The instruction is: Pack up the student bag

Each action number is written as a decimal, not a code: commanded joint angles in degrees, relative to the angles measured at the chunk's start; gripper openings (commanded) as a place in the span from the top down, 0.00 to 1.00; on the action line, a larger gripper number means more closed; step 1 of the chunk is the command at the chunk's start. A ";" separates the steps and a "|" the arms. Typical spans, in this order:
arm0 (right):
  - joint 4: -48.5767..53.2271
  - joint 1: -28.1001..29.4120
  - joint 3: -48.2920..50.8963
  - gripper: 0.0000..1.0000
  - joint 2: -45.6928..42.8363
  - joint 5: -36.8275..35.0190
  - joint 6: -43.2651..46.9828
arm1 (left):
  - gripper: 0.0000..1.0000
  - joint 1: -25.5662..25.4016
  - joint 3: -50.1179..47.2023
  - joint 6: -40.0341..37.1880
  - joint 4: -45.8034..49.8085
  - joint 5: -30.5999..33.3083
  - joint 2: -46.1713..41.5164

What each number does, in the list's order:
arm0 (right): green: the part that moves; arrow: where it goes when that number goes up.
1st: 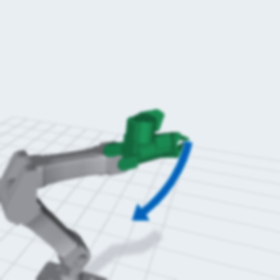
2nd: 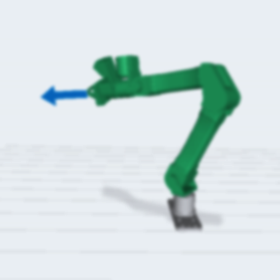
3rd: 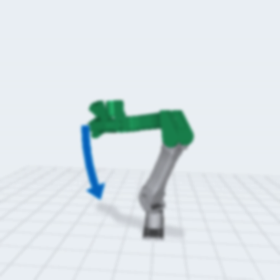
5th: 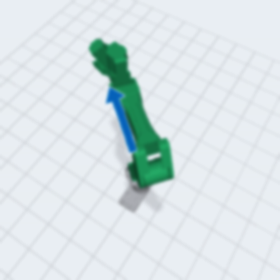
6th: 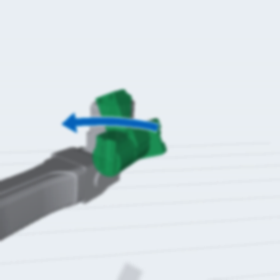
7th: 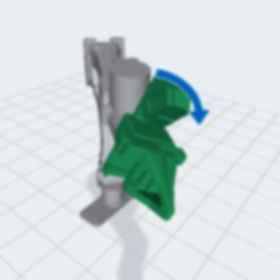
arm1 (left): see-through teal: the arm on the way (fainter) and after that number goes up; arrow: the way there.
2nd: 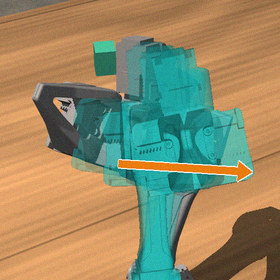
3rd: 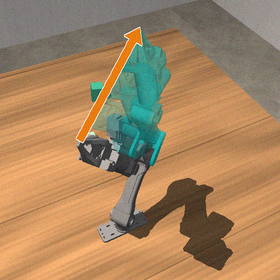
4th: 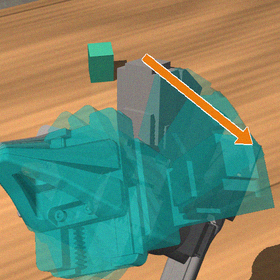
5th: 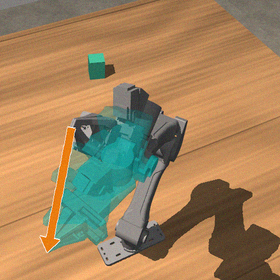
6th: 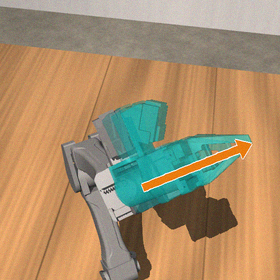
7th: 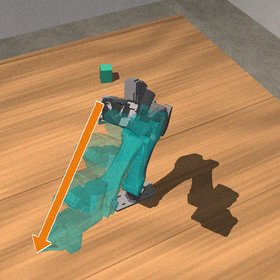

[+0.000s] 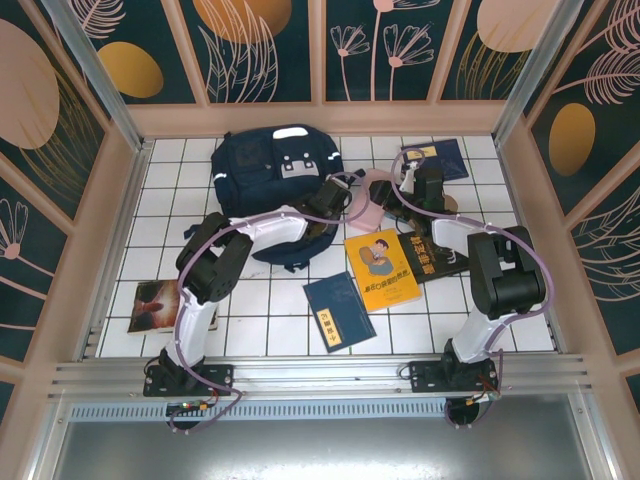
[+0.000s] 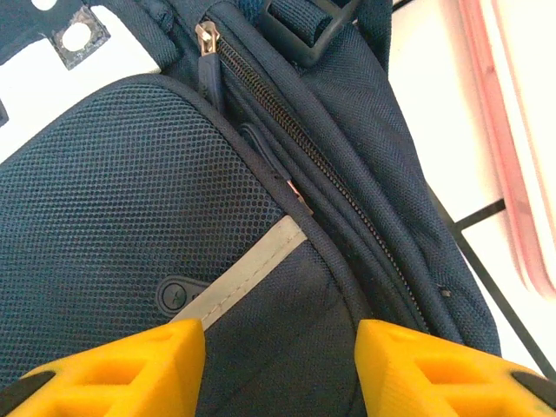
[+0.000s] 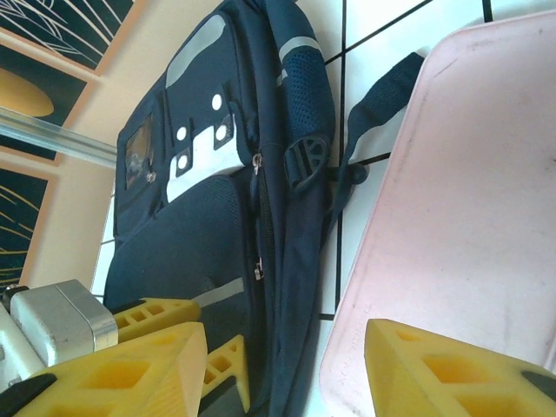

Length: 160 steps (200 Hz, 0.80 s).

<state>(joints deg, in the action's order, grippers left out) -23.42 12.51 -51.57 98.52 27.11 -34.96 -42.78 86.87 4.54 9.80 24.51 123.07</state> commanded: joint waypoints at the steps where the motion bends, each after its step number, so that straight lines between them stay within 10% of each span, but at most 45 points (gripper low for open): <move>1: -1.89 0.04 1.04 0.47 -1.59 0.92 -0.73 | 0.53 -0.22 2.06 0.80 3.55 3.43 3.25; 43: -2.42 -0.03 1.27 0.46 -1.75 1.49 -1.14 | 1.00 -0.30 1.73 0.48 4.45 8.60 3.17; 121: -2.32 0.98 0.53 0.45 -1.06 1.76 -0.99 | 1.00 -0.68 -4.50 0.14 1.78 5.60 -9.33; 133: -2.17 0.94 0.51 0.45 -1.18 1.89 -1.04 | 0.72 -0.62 -3.71 0.29 2.08 1.01 -8.83; 160: -1.84 0.76 0.85 0.44 -2.12 1.65 -0.82 | 0.53 -0.47 1.38 1.15 5.03 -2.46 -4.03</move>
<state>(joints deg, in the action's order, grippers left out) -24.21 13.23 -50.92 98.52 27.59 -35.55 -43.42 84.05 5.37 11.57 27.20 115.31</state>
